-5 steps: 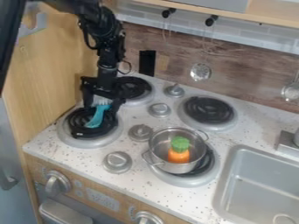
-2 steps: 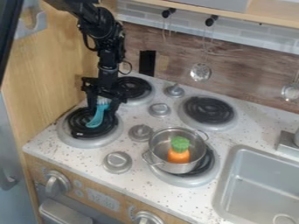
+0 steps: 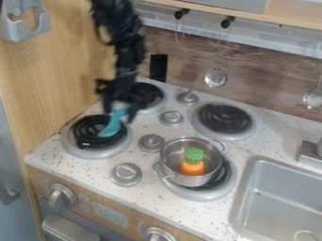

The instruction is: Moved the blue object from the left burner to the top right burner

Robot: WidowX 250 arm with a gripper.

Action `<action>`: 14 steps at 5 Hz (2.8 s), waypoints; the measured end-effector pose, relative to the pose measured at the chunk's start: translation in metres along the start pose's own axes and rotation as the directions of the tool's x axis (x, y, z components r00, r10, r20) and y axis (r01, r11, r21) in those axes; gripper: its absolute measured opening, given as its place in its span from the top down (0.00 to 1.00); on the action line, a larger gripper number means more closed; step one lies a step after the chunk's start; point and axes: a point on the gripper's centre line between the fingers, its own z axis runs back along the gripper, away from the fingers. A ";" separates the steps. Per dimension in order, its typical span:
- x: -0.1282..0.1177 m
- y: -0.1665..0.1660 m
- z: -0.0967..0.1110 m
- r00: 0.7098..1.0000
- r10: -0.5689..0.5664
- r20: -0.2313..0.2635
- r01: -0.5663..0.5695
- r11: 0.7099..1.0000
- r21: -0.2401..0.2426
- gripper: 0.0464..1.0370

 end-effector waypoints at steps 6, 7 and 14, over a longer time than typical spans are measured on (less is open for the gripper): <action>0.102 -0.135 -0.003 0.843 -0.281 0.460 0.351 0.933 -0.074 0.54; 0.112 -0.151 -0.009 0.831 -0.301 0.469 0.376 0.923 -0.074 0.49; 0.000 -0.061 0.049 0.995 -0.059 0.081 0.079 0.961 -0.266 0.04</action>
